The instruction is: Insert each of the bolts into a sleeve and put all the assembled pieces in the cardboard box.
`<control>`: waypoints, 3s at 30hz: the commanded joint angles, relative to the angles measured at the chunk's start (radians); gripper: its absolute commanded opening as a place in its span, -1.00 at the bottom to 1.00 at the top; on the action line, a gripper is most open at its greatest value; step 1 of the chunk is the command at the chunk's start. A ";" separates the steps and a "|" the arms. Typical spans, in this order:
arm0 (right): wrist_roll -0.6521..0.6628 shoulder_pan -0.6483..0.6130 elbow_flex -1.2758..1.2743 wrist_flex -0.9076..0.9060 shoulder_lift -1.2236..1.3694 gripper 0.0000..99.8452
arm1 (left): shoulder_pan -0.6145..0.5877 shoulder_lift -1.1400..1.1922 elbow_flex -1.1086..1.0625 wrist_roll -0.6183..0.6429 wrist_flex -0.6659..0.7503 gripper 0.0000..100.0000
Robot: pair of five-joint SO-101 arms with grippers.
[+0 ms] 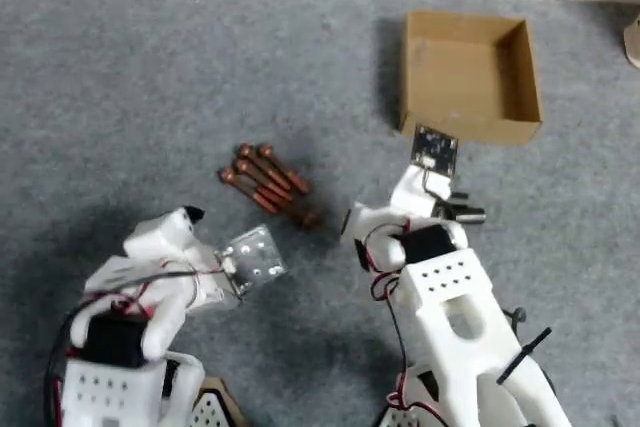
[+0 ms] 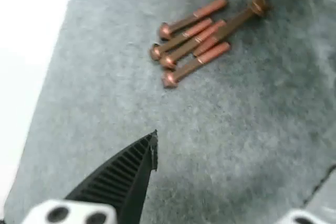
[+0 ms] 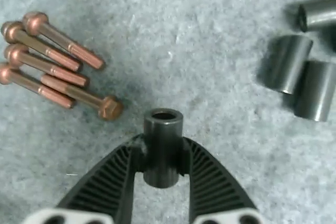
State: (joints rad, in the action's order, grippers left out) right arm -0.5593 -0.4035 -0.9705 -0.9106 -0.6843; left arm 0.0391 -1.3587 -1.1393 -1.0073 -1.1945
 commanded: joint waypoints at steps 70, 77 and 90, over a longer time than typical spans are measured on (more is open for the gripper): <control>0.025 0.188 -0.237 0.427 -0.025 -0.99 | 0.341 1.773 0.961 -0.598 0.146 -0.28; 0.025 0.188 -0.237 0.427 -0.025 -0.99 | 0.361 1.776 0.954 -0.594 0.140 -0.32; 0.025 0.188 -0.237 0.427 -0.025 -0.99 | 0.378 1.779 0.952 -0.592 0.147 -0.99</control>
State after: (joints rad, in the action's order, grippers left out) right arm -0.5455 -0.2148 -1.2160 -0.5056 -0.6843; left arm 0.3874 0.4135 -0.2018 -1.3525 -1.0748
